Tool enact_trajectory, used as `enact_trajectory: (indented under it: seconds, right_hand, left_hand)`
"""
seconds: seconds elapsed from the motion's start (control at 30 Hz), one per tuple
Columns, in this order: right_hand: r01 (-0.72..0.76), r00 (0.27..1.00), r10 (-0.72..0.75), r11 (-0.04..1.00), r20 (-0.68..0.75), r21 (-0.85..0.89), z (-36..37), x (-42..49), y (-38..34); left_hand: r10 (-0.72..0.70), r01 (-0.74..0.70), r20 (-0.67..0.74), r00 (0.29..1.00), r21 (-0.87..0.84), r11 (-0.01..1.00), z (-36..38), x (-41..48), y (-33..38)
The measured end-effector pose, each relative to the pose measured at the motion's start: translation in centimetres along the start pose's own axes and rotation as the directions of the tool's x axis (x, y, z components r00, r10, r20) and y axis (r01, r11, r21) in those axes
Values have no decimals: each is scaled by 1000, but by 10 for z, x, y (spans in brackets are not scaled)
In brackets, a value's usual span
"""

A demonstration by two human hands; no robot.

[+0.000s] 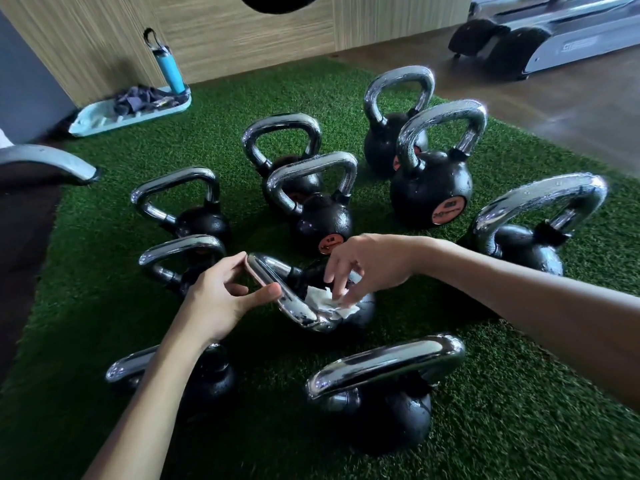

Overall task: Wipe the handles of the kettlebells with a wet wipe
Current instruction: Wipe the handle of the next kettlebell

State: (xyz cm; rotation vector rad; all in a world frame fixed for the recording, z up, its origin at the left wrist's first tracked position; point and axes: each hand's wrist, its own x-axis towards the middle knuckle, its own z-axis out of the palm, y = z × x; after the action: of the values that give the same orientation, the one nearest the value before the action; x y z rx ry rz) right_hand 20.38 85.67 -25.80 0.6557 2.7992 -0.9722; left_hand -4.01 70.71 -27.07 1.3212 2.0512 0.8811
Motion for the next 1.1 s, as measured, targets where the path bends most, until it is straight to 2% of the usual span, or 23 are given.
enact_trajectory:
  seconds: [0.2, 0.37, 0.53, 0.6, 0.8, 0.97, 1.0, 1.1]
  right_hand:
    - [20, 979, -23, 1000, 201, 17, -11, 20, -2]
    - [36, 984, -52, 995, 169, 97, -9, 26, -10]
    - [66, 985, -31, 976, 167, -209, -2, 28, -16]
    - [68, 987, -27, 963, 159, -259, 0, 30, -17]
    - [87, 996, -80, 966, 39, -243, 3, 34, -24]
    - [43, 968, 12, 977, 251, -211, -6, 27, -25]
    - [40, 966, 16, 977, 256, -212, -5, 27, -23]
    - [18, 989, 10, 982, 148, -186, 0, 29, -18]
  left_hand:
    - [6, -7, 8, 1000, 15, 1000, 2, 1, 4]
    - [-2, 2, 12, 1000, 12, 1000, -1, 0, 0]
    - [-7, 7, 15, 1000, -5, 1000, -2, -2, -1]
    - [-1, 1, 14, 1000, -4, 1000, -1, -2, -1]
    - [14, -14, 10, 1000, 17, 1000, 1, -3, 0]
    - [11, -11, 14, 1000, 4, 1000, -1, -3, -4]
    - [11, -11, 14, 1000, 3, 1000, -1, -3, -4]
    - [11, -11, 18, 1000, 16, 1000, -2, -2, -4]
